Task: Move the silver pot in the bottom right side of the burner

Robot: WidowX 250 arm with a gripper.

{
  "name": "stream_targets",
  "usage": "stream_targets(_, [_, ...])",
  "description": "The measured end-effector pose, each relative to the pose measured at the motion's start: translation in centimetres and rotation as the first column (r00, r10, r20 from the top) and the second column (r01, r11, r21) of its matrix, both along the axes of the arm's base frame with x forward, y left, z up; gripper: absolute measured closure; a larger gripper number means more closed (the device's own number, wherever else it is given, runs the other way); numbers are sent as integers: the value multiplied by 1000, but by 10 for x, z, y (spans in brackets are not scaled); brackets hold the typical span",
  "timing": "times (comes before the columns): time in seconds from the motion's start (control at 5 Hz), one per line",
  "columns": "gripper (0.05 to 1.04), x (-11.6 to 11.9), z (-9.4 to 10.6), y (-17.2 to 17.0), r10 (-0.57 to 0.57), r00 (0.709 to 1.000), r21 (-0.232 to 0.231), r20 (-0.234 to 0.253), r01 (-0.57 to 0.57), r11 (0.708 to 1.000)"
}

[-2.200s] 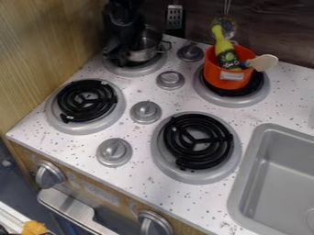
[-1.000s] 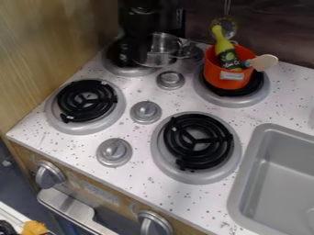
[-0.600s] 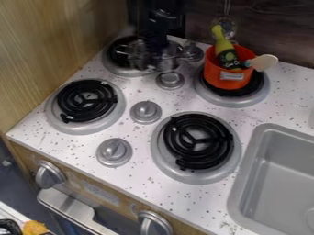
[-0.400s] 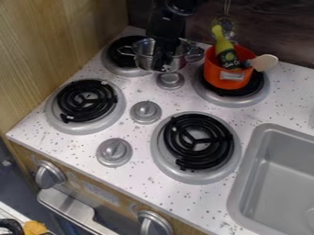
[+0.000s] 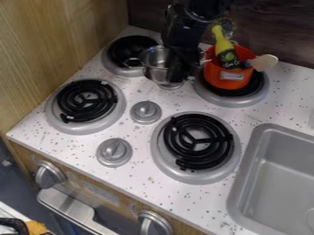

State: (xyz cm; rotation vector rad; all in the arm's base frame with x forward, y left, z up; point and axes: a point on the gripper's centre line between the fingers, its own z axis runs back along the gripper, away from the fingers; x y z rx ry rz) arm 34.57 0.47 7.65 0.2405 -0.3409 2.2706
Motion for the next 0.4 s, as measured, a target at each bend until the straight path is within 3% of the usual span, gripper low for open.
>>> stream_targets(0.4, [1010,-23,-4,-24,123,992,9,27,-123,992])
